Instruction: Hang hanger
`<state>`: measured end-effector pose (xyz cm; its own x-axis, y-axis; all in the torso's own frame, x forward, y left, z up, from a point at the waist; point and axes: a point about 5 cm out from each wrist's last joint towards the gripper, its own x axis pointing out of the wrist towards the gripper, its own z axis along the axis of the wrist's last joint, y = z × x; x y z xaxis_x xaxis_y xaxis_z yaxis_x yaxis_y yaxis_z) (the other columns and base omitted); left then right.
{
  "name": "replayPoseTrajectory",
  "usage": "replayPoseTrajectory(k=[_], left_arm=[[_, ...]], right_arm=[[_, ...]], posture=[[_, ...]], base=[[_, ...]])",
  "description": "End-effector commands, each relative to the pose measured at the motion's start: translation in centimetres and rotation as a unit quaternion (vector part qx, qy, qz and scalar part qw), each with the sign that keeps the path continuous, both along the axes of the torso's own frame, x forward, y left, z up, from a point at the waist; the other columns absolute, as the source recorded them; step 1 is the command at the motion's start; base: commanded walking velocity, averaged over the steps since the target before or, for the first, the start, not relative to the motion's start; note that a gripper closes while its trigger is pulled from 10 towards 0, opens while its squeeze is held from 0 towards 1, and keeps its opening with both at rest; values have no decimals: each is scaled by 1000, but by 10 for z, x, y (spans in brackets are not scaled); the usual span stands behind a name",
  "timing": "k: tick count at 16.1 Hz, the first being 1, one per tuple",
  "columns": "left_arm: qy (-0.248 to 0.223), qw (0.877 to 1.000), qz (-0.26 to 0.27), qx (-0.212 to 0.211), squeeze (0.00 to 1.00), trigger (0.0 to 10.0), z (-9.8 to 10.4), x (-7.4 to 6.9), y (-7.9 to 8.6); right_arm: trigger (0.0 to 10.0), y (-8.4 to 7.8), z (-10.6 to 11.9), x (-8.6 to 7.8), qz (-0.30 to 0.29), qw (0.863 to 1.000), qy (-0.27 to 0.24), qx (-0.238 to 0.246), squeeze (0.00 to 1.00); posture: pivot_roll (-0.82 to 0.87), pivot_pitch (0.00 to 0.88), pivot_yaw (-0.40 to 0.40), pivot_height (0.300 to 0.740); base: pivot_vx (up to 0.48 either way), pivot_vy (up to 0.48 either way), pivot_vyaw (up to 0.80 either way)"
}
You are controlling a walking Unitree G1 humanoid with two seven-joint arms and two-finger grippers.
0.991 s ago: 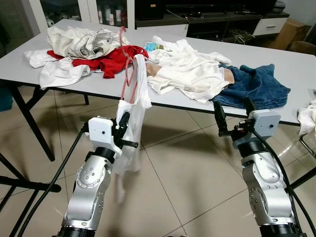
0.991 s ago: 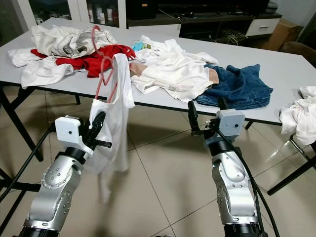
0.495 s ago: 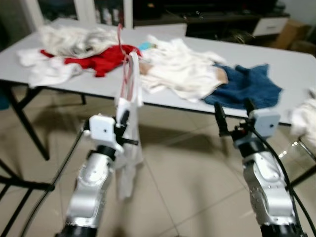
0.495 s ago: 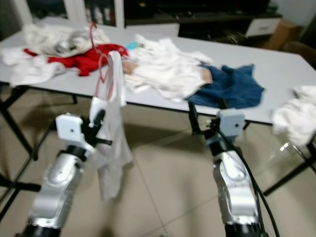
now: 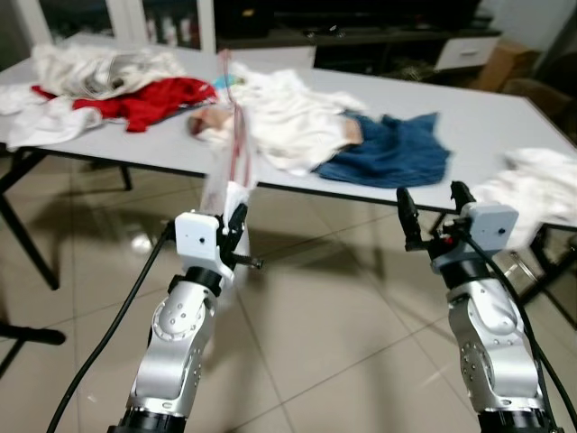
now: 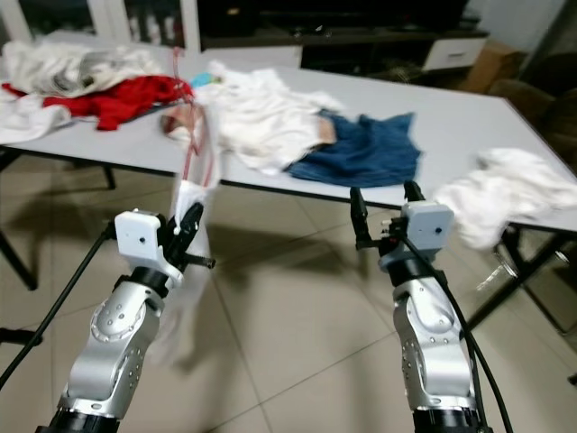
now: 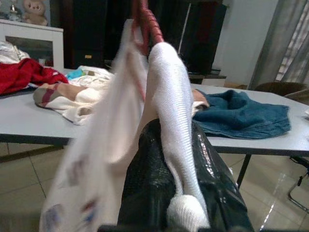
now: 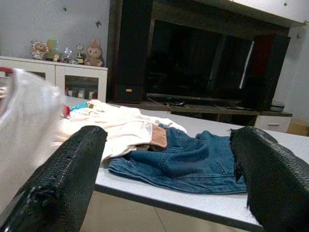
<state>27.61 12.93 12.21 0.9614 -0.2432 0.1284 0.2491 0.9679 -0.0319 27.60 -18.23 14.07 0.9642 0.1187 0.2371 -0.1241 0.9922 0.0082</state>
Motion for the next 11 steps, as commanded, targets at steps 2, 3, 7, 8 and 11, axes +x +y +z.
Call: replayPoseTrajectory(k=[2, 3, 7, 8, 11], left_arm=[[-22, 1000, 1, 6, 0, 10000, 9, 2, 3], [-21, 1000, -3, 5, 0, 10000, 9, 2, 2], [-24, 999, -12, 27, 0, 10000, 9, 6, 3], [-24, 999, -13, 30, 0, 10000, 9, 6, 3], [-22, 999, -15, 37, 0, 10000, 8, 7, 3]], right_arm=[[10000, 3, 3, 2, 9, 1000, -2, 1, 0], [10000, 4, 2, 2, 10, 1000, -1, 0, 0], [10000, 6, 1, 3, 19, 1000, 5, -5, 0], [10000, 6, 0, 3, 20, 1000, 6, -6, 0], [10000, 7, -1, 4, 23, 1000, 10, -10, 0]], posture=[[-10, 0, -67, 740], [-10, 0, -67, 740], [-13, 0, -60, 740], [-14, 0, -60, 740], [-11, 0, -62, 740]], base=[[0, 0, 0], [0, 0, 0], [0, 0, 0], [0, 0, 0], [0, 0, 0]])
